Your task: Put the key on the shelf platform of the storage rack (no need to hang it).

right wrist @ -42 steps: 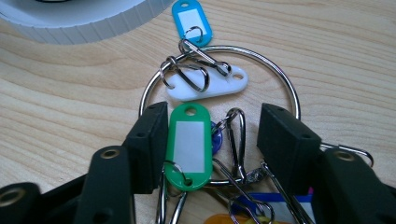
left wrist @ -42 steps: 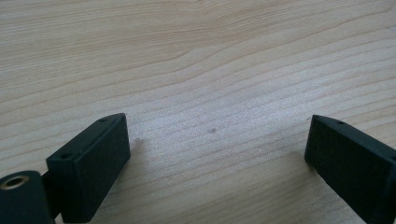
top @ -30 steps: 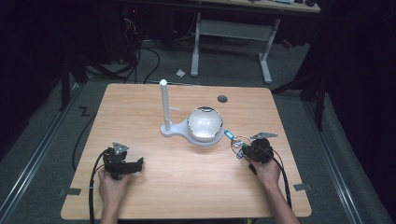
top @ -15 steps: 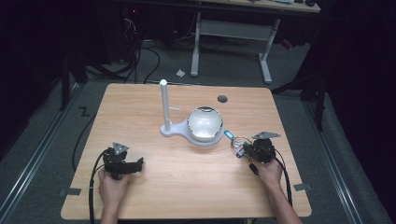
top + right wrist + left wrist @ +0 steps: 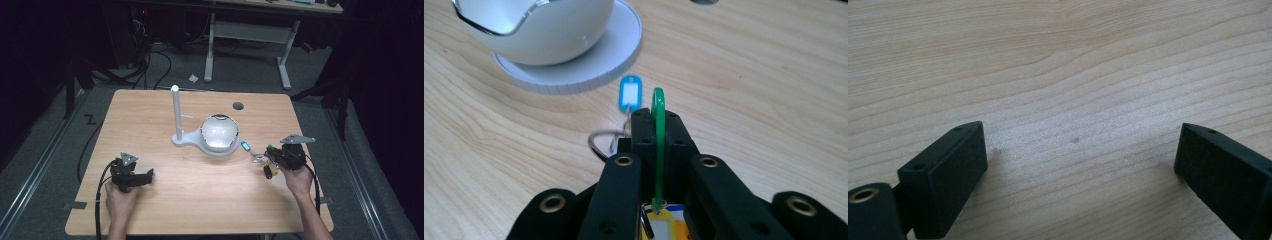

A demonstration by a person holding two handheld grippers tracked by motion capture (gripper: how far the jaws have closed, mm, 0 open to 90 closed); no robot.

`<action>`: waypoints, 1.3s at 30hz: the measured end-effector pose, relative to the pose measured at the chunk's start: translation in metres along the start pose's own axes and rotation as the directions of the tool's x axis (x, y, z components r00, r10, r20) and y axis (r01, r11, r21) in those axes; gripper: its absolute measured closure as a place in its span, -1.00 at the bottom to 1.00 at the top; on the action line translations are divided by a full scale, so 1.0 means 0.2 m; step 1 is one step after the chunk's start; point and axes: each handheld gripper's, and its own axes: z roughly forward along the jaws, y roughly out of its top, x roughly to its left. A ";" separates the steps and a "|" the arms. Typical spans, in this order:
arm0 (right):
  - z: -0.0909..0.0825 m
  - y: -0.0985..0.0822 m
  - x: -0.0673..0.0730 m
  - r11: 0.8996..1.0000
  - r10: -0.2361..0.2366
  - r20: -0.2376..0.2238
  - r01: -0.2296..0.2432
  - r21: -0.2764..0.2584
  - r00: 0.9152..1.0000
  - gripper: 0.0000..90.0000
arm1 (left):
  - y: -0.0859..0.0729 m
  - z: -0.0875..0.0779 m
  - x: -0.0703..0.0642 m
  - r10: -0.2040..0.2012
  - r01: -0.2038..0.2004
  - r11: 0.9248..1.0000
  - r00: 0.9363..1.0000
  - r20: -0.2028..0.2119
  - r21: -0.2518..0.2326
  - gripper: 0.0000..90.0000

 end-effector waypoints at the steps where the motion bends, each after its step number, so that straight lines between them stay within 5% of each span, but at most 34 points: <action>1: 0.00 0.00 0.00 1.000 0.000 0.000 0.000 0.000 1.000 0.94 | 0.00 0.00 0.00 0.000 0.000 1.000 1.000 0.000 0.000 -0.85; 19: -0.26 0.22 0.02 0.992 -0.068 -0.034 0.063 -0.112 0.997 0.94 | 0.00 0.00 0.00 -0.002 0.002 1.000 1.000 -0.001 0.000 -0.85; 39: -0.34 0.47 0.09 0.978 -0.128 -0.157 0.099 -0.185 0.979 0.94 | 0.00 0.00 0.00 -0.001 0.001 1.000 1.000 -0.001 0.000 -0.84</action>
